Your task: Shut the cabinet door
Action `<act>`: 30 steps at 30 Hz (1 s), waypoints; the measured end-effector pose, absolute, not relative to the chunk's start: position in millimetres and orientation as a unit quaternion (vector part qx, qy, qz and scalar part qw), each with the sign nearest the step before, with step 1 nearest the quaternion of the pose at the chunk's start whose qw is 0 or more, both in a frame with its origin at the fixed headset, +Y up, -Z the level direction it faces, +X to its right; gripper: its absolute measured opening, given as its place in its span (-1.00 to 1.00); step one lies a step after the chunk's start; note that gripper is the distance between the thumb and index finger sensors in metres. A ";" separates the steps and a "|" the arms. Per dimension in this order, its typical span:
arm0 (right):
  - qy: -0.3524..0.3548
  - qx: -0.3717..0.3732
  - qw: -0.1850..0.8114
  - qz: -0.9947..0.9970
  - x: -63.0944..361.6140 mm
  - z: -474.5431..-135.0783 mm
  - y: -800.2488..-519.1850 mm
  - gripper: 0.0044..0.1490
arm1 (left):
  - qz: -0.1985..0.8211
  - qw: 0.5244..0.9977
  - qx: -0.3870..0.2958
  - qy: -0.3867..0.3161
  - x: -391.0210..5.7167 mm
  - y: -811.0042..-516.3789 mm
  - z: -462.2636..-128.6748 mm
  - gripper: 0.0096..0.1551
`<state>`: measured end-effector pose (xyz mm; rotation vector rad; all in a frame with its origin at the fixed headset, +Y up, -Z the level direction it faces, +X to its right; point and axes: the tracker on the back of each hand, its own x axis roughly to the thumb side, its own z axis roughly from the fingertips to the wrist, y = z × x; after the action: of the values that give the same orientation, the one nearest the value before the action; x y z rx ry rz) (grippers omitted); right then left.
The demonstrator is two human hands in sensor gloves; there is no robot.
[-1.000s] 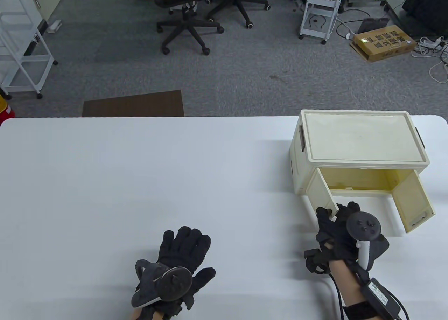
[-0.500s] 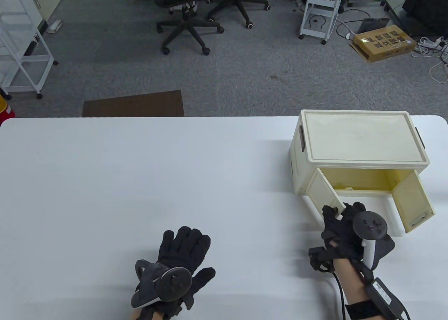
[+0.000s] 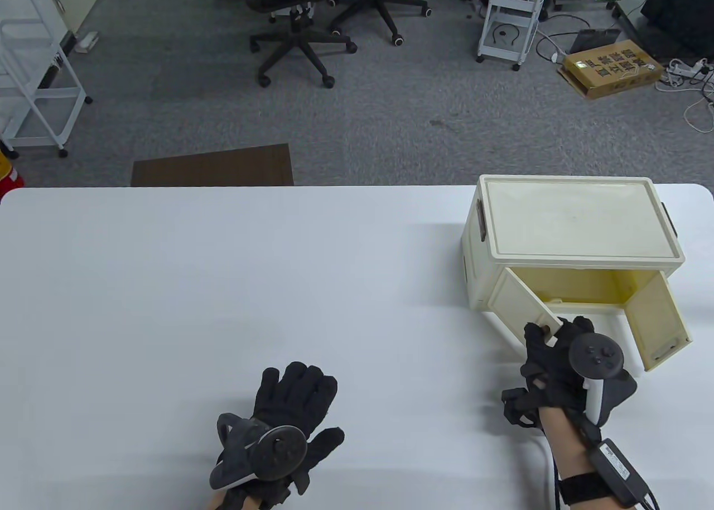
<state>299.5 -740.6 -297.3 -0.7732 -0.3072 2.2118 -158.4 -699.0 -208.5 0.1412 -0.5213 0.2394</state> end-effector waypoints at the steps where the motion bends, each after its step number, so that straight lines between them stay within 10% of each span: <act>1: -0.122 -0.305 0.378 0.866 299.6 -297.1 -740.3 -0.19 | 0.118 0.956 0.071 -0.258 -158.2 -698.8 -208.3 0.00; 30: -0.175 -0.384 0.244 0.873 313.8 -318.1 -728.8 -0.18 | 0.134 0.954 0.069 -0.260 -164.0 -696.7 -211.2 0.00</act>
<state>313.8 -728.8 -318.1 -1.0491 -0.4788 2.3840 -164.0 -696.7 -211.2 0.1399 -0.5283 0.2716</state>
